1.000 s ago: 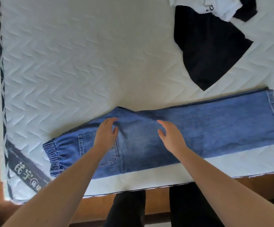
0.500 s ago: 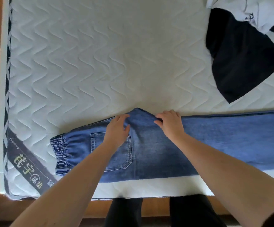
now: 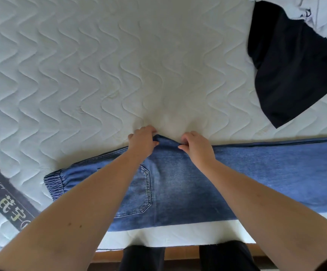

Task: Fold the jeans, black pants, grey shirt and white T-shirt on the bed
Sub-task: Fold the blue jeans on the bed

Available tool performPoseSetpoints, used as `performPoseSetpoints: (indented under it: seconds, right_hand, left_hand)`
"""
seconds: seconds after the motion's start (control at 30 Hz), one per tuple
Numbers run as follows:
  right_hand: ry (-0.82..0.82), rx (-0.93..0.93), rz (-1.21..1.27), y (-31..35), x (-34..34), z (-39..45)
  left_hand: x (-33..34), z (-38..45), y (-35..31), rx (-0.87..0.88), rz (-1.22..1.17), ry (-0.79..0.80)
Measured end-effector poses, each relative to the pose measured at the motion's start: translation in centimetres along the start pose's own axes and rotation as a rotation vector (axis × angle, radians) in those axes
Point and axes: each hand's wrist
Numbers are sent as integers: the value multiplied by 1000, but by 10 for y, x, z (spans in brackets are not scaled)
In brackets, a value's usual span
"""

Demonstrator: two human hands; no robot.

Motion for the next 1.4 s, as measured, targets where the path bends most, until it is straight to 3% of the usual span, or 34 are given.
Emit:
performPoseSetpoints:
  seconds: [0.07, 0.17, 0.27, 0.4, 0.57, 0.67, 0.8, 0.87, 0.97, 1.1, 1.23, 1.3, 1.4]
  right_hand:
    - [-103, -14, -71, 2, -1, -2]
    - [-267, 13, 108, 11, -5, -19]
    - [-144, 107, 245, 15, 6, -47]
    - [139, 181, 488, 1, 27, -75]
    - [113, 354, 836, -7, 29, -72]
    - [82, 412, 939, -10, 26, -74]
    - [47, 521, 673, -11, 24, -86]
    - [-59, 510, 507, -8, 26, -97]
    - [-198, 364, 375, 2, 33, -111]
    - [-272, 55, 263, 31, 44, -105]
    - [-387, -93, 104, 64, 59, -85]
    - [-353, -116, -2, 76, 69, -71]
    - [-129, -164, -156, 79, 87, -60]
  left_hand:
    - [-1, 2, -2, -11, 21, -4]
    - [1, -9, -2, 33, -84, -89]
    - [6, -34, 2, 99, -243, -144]
    - [9, -65, 7, 132, -70, -169]
    - [23, -101, 8, 416, 39, -378]
    - [45, -118, 14, 461, 163, -446]
    - [78, -140, 21, 330, 366, -192]
    - [91, -146, 22, 305, 392, -111]
    - [91, -143, 24, 301, 237, -128]
    - [67, -117, 33, 221, -138, -152]
    - [57, -94, 42, 201, 8, -258]
    - [63, -90, 48, 171, 54, -221]
    - [85, -92, 59, 148, 132, -161]
Point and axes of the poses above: each hand's wrist, its own z-axis towards the middle knuckle, its own x-axis out of the palm, y = z × x
